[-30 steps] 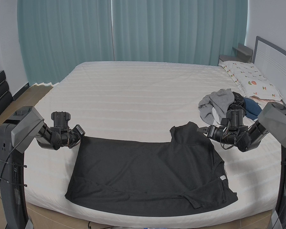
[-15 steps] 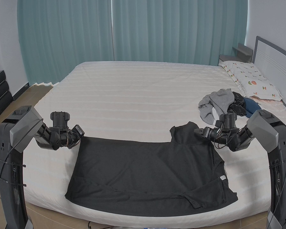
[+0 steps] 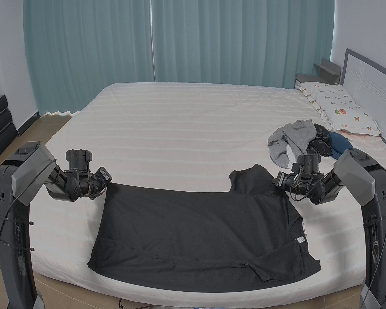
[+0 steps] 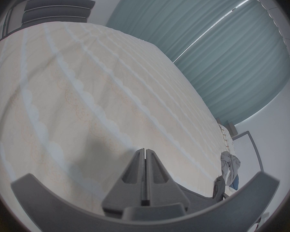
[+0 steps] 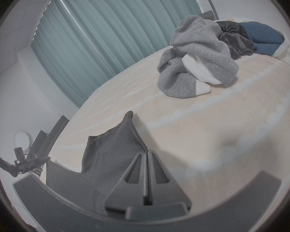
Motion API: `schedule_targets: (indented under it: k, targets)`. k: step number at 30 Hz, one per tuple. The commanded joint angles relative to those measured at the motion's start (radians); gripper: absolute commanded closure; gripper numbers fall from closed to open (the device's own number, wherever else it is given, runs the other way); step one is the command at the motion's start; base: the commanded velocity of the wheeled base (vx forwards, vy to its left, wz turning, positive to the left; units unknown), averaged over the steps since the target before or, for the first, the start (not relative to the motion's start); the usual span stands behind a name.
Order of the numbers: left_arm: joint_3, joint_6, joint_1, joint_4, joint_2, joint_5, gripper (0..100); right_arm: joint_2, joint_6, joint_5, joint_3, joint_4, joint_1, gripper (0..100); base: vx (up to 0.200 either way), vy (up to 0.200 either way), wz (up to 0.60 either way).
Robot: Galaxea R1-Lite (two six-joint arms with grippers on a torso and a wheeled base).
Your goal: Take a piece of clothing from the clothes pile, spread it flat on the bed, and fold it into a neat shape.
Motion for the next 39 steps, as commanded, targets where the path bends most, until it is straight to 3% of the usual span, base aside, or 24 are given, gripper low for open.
schedule_targets:
  k: [1, 4, 29, 39]
  targets:
    - [0.003, 0.001, 0.001, 0.001, -0.015, 0.001, 100, -0.06, 0.053, 0.01, 0.029, -0.007, -0.01, 100, 0.0, 0.0, 0.0]
    - [0.004, 0.001, 0.003, 0.001, -0.023, 0.002, 100, -0.094, 0.096, 0.025, 0.055, -0.023, -0.018, 100, 0.0, 0.0, 0.0]
    - [0.053, 0.012, 0.017, -0.005, -0.073, 0.002, 100, -0.179, 0.116, 0.037, 0.223, -0.173, -0.041, 100, 0.0, 0.0, 0.0]
    - [0.155, 0.085, 0.02, -0.005, -0.167, -0.001, 100, -0.33, 0.114, 0.122, 0.401, -0.174, -0.084, 100, 0.0, 0.0, 0.0]
